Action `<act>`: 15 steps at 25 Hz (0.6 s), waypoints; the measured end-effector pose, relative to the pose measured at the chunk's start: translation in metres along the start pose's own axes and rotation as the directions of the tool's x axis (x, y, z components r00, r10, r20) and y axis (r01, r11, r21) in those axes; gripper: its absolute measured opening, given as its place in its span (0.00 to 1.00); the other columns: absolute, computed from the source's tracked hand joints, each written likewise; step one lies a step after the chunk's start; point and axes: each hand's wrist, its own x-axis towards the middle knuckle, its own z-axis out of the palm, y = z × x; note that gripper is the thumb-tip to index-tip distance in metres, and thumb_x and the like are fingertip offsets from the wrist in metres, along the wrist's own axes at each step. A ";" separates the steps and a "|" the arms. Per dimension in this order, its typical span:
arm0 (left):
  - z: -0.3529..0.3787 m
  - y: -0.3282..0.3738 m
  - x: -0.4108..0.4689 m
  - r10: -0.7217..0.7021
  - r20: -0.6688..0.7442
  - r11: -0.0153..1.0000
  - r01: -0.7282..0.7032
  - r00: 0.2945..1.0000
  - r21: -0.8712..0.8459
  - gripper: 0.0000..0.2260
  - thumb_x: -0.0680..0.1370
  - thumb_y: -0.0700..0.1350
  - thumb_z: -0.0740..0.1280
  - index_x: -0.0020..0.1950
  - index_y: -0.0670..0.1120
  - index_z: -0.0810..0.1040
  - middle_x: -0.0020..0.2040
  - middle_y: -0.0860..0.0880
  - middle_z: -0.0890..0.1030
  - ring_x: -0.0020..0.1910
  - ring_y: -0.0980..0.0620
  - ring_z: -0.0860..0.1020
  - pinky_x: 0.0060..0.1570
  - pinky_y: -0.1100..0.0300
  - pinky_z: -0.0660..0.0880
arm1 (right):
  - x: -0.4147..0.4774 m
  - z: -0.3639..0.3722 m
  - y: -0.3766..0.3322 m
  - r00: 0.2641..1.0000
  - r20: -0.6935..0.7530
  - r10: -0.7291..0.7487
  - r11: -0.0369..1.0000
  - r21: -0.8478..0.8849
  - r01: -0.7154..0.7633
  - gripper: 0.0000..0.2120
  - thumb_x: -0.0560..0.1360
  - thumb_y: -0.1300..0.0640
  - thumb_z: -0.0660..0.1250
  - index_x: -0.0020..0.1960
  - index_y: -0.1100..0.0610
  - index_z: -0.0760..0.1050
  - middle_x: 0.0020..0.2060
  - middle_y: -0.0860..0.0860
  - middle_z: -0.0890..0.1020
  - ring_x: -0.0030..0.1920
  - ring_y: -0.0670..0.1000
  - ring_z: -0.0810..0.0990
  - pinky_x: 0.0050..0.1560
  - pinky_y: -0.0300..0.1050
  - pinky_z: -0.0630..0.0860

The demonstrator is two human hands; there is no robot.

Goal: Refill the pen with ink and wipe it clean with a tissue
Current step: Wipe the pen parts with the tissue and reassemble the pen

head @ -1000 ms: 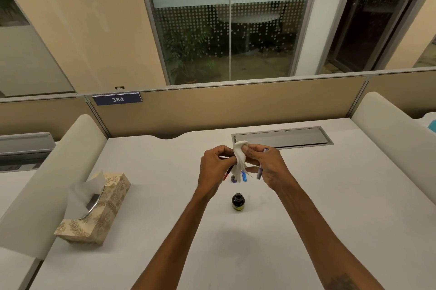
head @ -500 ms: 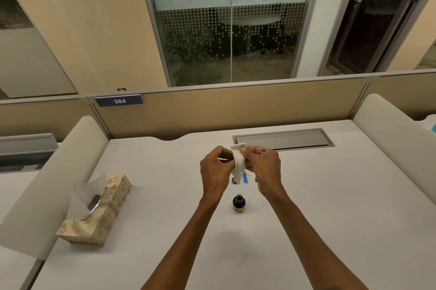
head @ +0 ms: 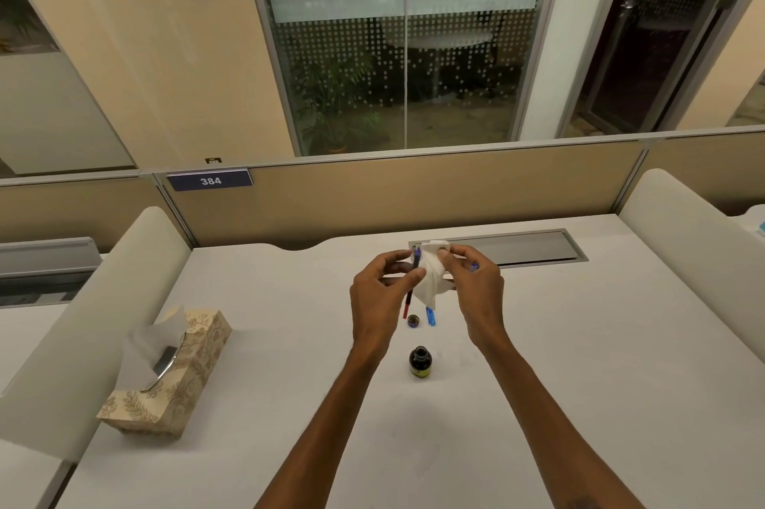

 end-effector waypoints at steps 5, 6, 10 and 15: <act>0.000 0.000 0.006 -0.023 0.103 1.000 0.023 0.994 -0.001 0.20 0.76 0.45 0.72 0.68 0.51 0.77 0.52 0.51 0.84 0.49 0.54 0.82 0.42 0.73 0.78 | -0.004 0.001 -0.005 0.976 0.205 0.069 0.992 0.086 -0.088 0.09 0.77 0.57 0.69 0.56 0.54 0.82 0.49 0.52 0.85 0.51 0.53 0.84 0.50 0.45 0.81; -0.001 0.000 0.007 -0.022 0.107 1.000 0.022 0.994 0.000 0.17 0.77 0.44 0.72 0.66 0.49 0.78 0.52 0.51 0.83 0.49 0.54 0.82 0.41 0.73 0.78 | -0.005 -0.001 -0.008 0.965 0.236 0.111 0.985 0.106 -0.139 0.08 0.78 0.58 0.67 0.56 0.55 0.82 0.49 0.54 0.85 0.51 0.55 0.84 0.48 0.46 0.82; -0.003 -0.004 0.009 -0.024 0.080 0.999 0.026 0.996 -0.024 0.13 0.77 0.44 0.71 0.62 0.48 0.81 0.53 0.52 0.82 0.48 0.55 0.80 0.38 0.73 0.77 | -0.006 -0.006 -0.020 0.903 0.342 0.260 0.896 0.262 -0.357 0.13 0.81 0.54 0.63 0.56 0.61 0.80 0.54 0.60 0.84 0.55 0.62 0.82 0.25 0.32 0.73; 0.001 -0.010 0.009 0.005 0.066 1.000 -0.003 0.998 -0.026 0.14 0.77 0.44 0.72 0.62 0.45 0.81 0.55 0.49 0.84 0.52 0.51 0.81 0.46 0.67 0.79 | 0.004 -0.008 -0.014 0.834 0.360 0.418 0.900 -0.040 -0.434 0.21 0.74 0.39 0.67 0.60 0.52 0.78 0.57 0.54 0.83 0.55 0.59 0.82 0.29 0.39 0.71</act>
